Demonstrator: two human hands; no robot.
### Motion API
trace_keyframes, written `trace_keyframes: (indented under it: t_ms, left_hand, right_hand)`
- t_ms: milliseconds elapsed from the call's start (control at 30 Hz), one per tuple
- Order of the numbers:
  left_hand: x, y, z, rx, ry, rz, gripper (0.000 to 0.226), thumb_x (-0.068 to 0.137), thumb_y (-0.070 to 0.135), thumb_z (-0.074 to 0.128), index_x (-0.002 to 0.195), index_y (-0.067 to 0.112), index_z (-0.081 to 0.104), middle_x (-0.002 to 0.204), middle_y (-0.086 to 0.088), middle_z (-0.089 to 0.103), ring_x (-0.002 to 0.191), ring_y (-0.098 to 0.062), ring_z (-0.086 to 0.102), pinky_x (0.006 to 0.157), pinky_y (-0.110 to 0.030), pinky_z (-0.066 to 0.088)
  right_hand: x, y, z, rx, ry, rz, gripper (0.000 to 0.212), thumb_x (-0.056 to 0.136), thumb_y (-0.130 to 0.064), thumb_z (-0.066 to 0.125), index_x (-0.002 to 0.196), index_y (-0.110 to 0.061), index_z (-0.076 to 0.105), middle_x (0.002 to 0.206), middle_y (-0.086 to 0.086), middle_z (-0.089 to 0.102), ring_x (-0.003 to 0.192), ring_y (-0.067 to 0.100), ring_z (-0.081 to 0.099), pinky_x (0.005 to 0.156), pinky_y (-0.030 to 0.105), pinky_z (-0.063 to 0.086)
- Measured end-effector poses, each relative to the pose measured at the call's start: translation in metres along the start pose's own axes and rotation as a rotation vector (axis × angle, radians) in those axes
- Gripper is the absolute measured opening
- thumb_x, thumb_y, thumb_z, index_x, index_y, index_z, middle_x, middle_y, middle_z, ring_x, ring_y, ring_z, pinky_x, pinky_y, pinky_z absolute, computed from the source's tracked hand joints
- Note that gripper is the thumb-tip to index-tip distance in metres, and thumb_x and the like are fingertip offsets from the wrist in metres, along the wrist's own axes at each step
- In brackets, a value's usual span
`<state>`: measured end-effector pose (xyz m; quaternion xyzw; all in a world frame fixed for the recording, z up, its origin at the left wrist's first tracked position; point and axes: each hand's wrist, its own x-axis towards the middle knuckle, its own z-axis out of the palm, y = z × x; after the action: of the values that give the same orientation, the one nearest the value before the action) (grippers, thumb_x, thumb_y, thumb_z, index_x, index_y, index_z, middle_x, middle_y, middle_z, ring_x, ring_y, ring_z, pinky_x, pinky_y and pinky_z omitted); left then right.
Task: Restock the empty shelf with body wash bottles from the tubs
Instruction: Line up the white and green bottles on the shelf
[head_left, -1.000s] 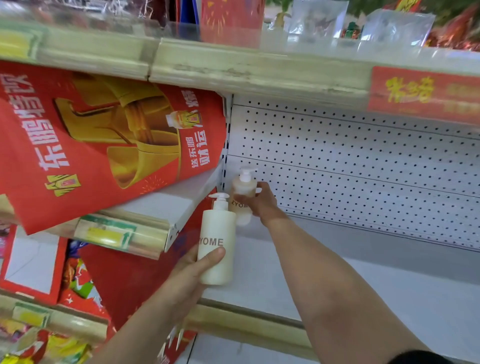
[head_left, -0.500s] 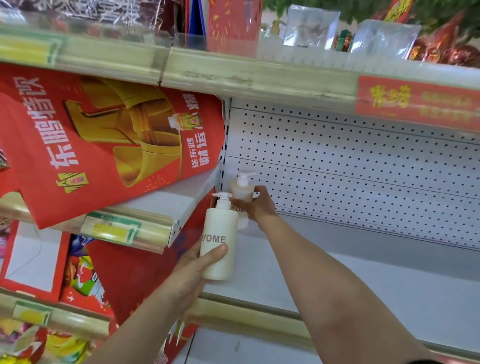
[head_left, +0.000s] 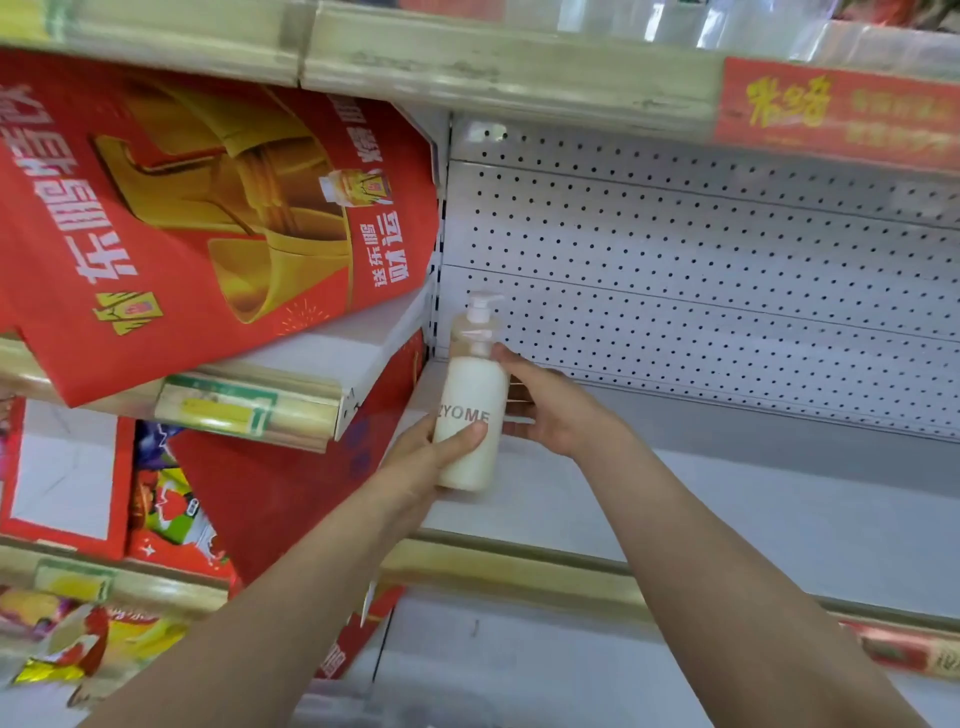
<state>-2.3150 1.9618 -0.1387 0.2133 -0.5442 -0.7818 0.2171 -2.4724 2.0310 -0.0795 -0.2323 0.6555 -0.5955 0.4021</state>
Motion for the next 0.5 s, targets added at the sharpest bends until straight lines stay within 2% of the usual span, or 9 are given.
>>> trace_keyframes:
  t_ms: [100, 167, 333, 400, 433, 500]
  left_hand:
    - [0.008, 0.002, 0.017, 0.021, -0.043, 0.006, 0.057, 0.076, 0.031, 0.074, 0.128, 0.015, 0.058, 0.118, -0.006, 0.07, 0.107, -0.024, 0.067, 0.086, -0.042, 0.056]
    - [0.013, 0.001, 0.024, 0.036, -0.076, 0.01, 0.058, 0.076, 0.034, 0.074, 0.129, 0.017, 0.058, 0.119, -0.005, 0.07, 0.109, -0.023, 0.066, 0.089, -0.041, 0.055]
    - [0.031, -0.001, 0.034, 0.101, -0.144, 0.045, 0.053, 0.082, 0.038, 0.072, 0.131, 0.022, 0.057, 0.122, 0.0, 0.069, 0.112, -0.019, 0.065, 0.096, -0.039, 0.053]
    - [0.047, -0.001, 0.03, 0.139, -0.076, 0.052, 0.067, 0.077, 0.046, 0.077, 0.135, 0.023, 0.054, 0.125, 0.001, 0.066, 0.114, -0.018, 0.063, 0.101, -0.042, 0.049]
    - [0.056, -0.001, 0.027, 0.151, 0.009, 0.053, 0.078, 0.073, 0.05, 0.08, 0.139, 0.021, 0.05, 0.129, 0.001, 0.064, 0.117, -0.018, 0.061, 0.104, -0.043, 0.047]
    - [0.074, 0.001, 0.022, 0.175, 0.203, 0.075, 0.085, 0.074, 0.048, 0.08, 0.144, 0.019, 0.042, 0.133, 0.004, 0.056, 0.118, -0.013, 0.053, 0.103, -0.036, 0.041]
  right_hand:
    - [-0.02, 0.001, -0.011, -0.086, -0.055, -0.023, 0.05, 0.083, -0.052, 0.072, 0.116, -0.014, 0.069, 0.104, 0.003, 0.076, 0.099, 0.022, 0.072, 0.084, 0.036, 0.058]
    - [-0.025, 0.001, -0.019, -0.169, -0.061, -0.039, 0.045, 0.083, -0.042, 0.077, 0.118, -0.017, 0.065, 0.109, 0.003, 0.075, 0.102, 0.021, 0.072, 0.089, 0.037, 0.058]
    - [-0.02, -0.006, -0.037, -0.181, 0.039, -0.084, 0.046, 0.077, -0.024, 0.084, 0.117, -0.011, 0.065, 0.104, 0.005, 0.077, 0.095, 0.021, 0.074, 0.084, 0.036, 0.06]
    - [-0.011, -0.01, -0.042, -0.143, 0.079, -0.1, 0.046, 0.075, -0.021, 0.085, 0.116, -0.012, 0.065, 0.105, 0.005, 0.076, 0.095, 0.02, 0.074, 0.083, 0.036, 0.059]
    - [-0.006, -0.012, -0.044, -0.134, 0.108, -0.111, 0.048, 0.074, -0.02, 0.086, 0.117, -0.012, 0.064, 0.107, 0.004, 0.075, 0.095, 0.02, 0.074, 0.082, 0.035, 0.059]
    - [0.008, -0.016, -0.049, -0.152, 0.167, -0.144, 0.055, 0.073, -0.017, 0.087, 0.12, -0.013, 0.059, 0.112, 0.003, 0.072, 0.097, 0.018, 0.072, 0.082, 0.035, 0.058]
